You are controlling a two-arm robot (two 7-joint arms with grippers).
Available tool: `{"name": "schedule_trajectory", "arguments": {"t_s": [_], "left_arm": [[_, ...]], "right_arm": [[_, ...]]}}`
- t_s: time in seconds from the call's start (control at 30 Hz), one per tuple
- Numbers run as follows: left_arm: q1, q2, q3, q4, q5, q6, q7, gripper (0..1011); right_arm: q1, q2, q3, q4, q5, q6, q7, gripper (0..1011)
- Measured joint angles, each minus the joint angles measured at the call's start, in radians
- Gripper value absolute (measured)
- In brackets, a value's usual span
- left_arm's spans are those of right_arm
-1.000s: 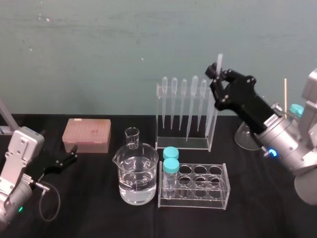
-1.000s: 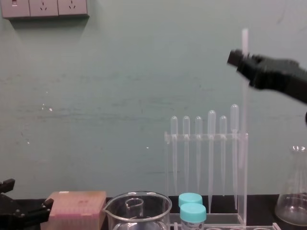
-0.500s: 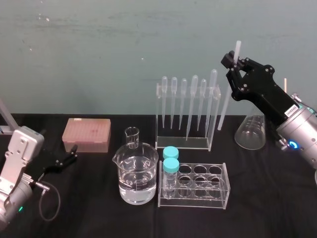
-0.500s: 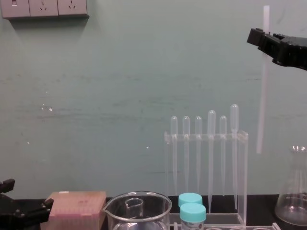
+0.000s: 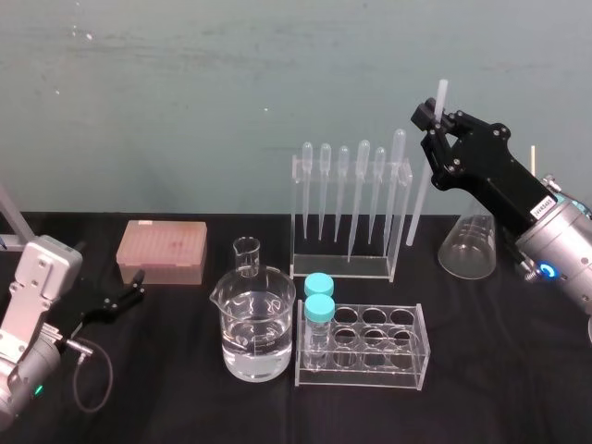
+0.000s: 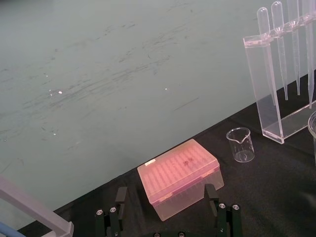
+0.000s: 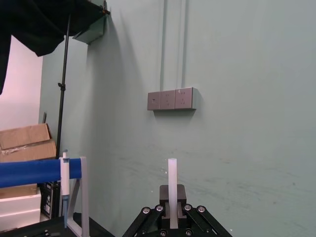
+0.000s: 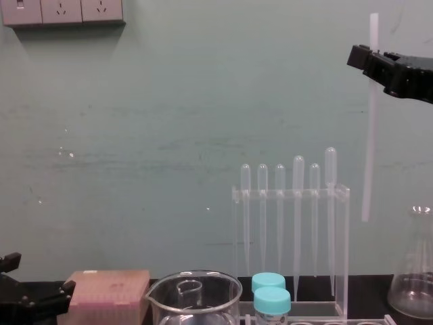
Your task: Pick up the stirring rod with one hand, then place it down.
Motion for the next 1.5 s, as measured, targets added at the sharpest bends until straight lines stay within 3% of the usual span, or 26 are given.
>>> {"name": "schedule_trajectory", "arguments": {"t_s": [1.5], "left_arm": [[0.000,0.000,0.000,0.000,0.000,0.000,0.000,1000]], "right_arm": [[0.002,0.007,-0.008,0.015,-0.001,0.006,-0.002,71]]}}
